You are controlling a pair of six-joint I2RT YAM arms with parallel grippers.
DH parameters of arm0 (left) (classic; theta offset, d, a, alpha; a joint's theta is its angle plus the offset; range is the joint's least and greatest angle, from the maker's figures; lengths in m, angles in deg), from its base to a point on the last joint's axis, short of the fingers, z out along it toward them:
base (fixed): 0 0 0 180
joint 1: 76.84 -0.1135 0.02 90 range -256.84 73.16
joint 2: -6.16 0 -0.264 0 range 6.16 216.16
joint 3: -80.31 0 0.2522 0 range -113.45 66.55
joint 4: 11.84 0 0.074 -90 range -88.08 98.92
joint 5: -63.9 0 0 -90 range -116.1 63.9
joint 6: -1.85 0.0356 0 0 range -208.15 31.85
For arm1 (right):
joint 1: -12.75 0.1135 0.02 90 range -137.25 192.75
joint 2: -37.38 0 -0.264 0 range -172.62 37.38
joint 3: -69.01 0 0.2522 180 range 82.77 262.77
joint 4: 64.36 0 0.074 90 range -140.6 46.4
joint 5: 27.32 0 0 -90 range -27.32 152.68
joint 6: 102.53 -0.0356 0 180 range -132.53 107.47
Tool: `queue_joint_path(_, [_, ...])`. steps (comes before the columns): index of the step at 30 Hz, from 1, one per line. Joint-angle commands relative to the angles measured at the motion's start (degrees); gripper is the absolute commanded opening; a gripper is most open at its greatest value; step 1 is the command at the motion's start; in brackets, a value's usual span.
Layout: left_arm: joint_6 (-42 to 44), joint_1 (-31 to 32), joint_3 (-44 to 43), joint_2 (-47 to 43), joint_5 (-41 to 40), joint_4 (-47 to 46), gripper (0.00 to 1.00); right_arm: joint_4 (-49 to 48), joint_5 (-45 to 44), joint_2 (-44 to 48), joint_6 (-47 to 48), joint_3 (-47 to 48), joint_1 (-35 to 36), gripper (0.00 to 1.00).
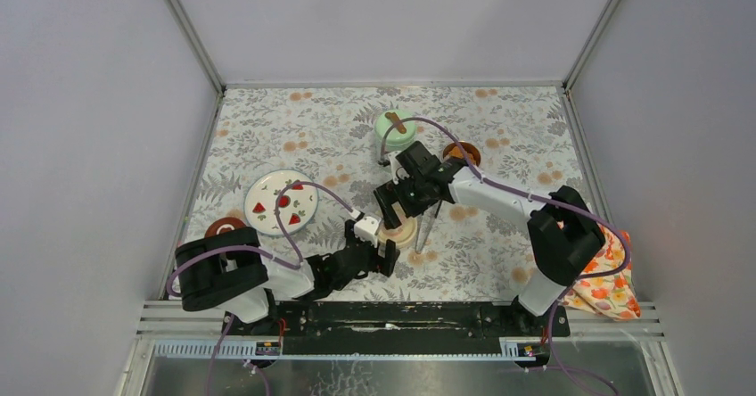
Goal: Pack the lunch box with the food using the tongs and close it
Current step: Screw the box lid onto the packing box.
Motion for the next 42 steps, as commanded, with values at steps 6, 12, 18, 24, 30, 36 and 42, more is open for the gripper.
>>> queue_joint_path(6, [-1.92,-0.09,-2.00,0.32,-5.33,0.01,0.94,1.07,0.70,8.65,-7.16,-7.63,0.79,1.00])
queue_joint_path(12, [-1.65,-0.09,-1.39,-0.46,-4.38,-0.54,0.94,2.26,-4.02,12.89,-7.36,-7.91,0.71,1.00])
queue_joint_path(18, [-0.75,-0.07,-0.16,-1.22,-2.34,-2.27,0.94,2.42,-5.29,8.24,-2.28,0.79,-0.59,1.00])
queue_joint_path(24, [1.48,0.25,1.25,-1.31,0.55,-5.55,0.97,2.91,-3.53,0.15,0.92,9.17,-0.59,1.00])
queue_joint_path(30, [2.91,0.37,0.18,1.17,-1.02,-6.30,0.98,1.69,-1.60,-3.42,1.90,11.11,-0.66,1.00])
queue_joint_path(36, [2.87,0.37,-1.22,3.22,-3.08,-5.38,0.98,2.10,-0.31,-5.53,2.63,11.41,-0.64,1.00])
queue_joint_path(42, [2.19,0.36,-2.28,3.71,-4.21,-3.43,0.98,2.71,0.81,-4.13,2.41,9.46,-0.55,1.00])
